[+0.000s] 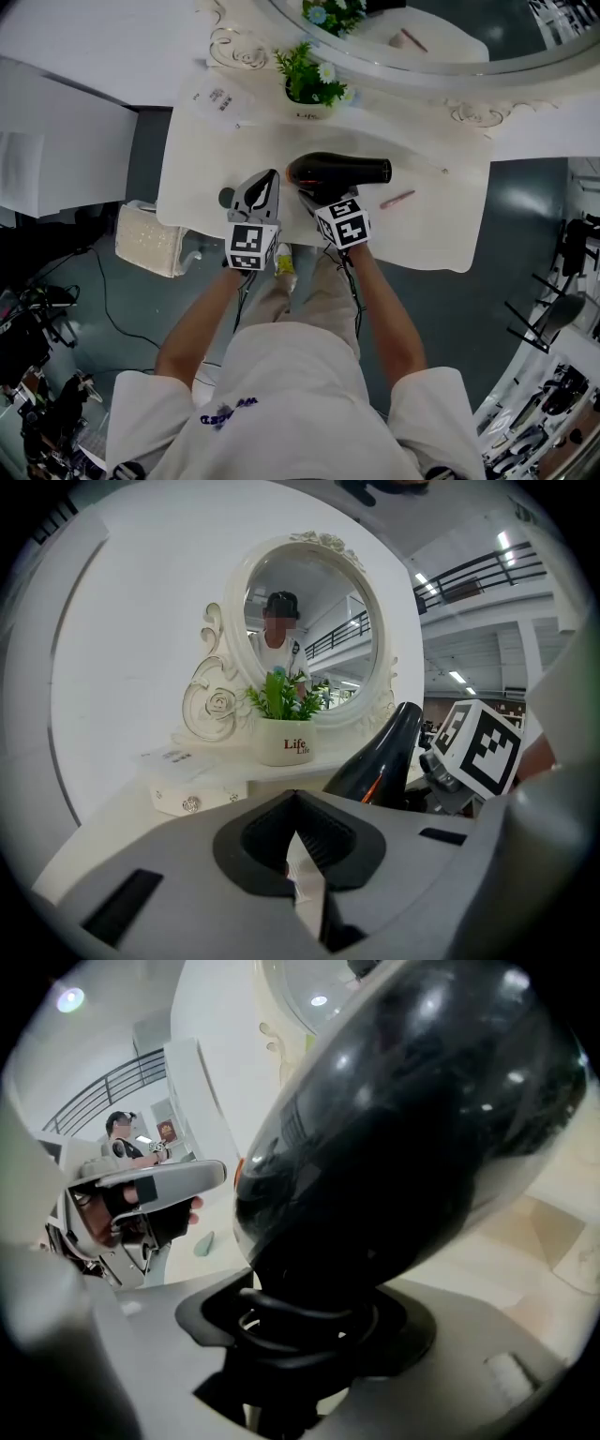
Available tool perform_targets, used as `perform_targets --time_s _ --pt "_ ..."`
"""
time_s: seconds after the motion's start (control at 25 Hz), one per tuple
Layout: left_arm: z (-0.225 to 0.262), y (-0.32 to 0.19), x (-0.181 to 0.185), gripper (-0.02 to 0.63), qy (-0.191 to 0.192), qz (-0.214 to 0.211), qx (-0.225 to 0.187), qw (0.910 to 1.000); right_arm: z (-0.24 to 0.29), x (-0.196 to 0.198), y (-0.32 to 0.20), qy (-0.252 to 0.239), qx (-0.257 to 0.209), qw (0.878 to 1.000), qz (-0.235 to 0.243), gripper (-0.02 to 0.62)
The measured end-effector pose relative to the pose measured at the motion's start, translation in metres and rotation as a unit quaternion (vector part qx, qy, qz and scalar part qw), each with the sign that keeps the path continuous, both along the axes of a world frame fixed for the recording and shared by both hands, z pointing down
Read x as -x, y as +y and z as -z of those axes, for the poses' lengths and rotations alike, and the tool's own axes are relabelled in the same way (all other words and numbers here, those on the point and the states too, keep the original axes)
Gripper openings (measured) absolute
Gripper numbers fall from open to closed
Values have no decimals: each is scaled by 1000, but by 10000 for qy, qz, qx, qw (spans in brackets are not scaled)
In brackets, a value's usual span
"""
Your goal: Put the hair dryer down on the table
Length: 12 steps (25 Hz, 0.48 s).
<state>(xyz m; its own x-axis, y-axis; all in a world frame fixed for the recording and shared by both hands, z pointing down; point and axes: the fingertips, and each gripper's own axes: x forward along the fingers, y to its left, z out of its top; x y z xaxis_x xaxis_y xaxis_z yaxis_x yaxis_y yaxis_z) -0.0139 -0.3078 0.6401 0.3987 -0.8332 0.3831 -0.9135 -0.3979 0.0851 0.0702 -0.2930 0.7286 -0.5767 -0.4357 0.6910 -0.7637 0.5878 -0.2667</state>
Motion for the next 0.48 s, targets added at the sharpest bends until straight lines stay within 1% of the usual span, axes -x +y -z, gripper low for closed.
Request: perform_targets --time_s 0.2,0.32,0.48 --pt "-2 -3 -2 9 6 -33 25 10000 -8 -2 -8 329 -63 9994 73 333" --pt "-3 -4 -5 9 34 -102 46 9999 -10 -5 -10 394 -53 9992 60 336" --pt "-3 -3 -4 9 -27 -225 70 9997 -11 -7 -11 550 -92 9984 85 344"
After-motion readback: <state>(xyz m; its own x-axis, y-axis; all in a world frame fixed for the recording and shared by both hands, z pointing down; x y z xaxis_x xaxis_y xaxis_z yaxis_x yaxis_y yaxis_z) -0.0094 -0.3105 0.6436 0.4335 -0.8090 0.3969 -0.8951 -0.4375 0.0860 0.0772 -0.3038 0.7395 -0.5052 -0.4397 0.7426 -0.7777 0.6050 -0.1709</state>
